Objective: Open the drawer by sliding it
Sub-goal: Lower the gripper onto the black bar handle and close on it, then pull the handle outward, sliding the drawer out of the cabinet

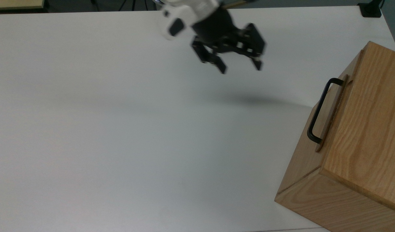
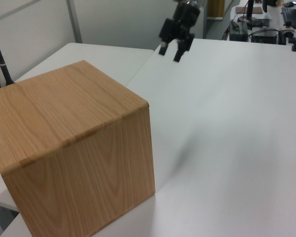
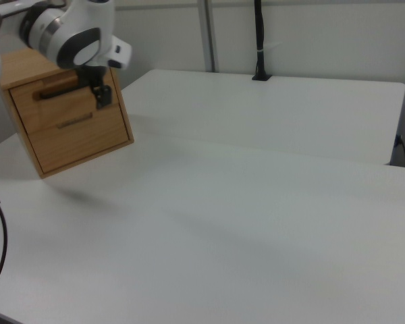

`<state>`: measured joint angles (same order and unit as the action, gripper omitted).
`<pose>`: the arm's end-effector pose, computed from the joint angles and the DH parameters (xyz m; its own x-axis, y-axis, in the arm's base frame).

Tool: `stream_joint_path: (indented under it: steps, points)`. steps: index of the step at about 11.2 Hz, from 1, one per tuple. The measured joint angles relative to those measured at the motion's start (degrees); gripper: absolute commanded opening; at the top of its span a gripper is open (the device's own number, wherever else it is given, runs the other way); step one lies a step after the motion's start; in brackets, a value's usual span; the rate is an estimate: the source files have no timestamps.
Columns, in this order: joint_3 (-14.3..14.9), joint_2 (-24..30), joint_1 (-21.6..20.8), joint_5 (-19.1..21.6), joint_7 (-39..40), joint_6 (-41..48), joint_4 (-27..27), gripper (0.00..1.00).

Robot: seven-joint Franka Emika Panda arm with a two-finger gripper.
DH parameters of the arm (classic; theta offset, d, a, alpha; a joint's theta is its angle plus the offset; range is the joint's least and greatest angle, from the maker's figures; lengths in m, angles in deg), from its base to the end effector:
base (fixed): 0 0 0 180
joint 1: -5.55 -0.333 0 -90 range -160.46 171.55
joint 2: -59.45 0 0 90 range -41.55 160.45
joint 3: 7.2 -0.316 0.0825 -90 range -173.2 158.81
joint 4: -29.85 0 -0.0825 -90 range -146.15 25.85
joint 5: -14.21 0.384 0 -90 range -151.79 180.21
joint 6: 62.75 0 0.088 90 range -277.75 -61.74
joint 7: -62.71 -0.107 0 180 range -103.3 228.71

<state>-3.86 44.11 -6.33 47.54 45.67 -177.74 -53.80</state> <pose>0.6577 0.1371 0.5683 0.9436 -0.3278 0.0465 -0.2449 -0.7855 -0.5684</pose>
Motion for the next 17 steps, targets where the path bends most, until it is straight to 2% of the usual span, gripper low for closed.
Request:
stream_joint_path:
  steps: [2,5,10,12,14,17]
  points:
    - [-0.1,-4.3,-6.0,0.0,-2.8,-6.0,3.1,0.72]
    - [-0.1,-8.3,-10.3,0.0,-6.4,-14.0,5.3,0.62]
    - [0.0,-13.4,-12.5,0.0,-12.2,-19.3,9.7,0.30]
    - [-0.1,-14.3,-13.4,0.0,-14.1,-20.3,10.4,0.22]
    - [-0.1,-15.3,-13.8,0.0,-15.6,-22.5,10.8,0.18]
    - [-0.1,-15.6,-13.9,0.0,-17.0,-22.8,11.1,0.16]
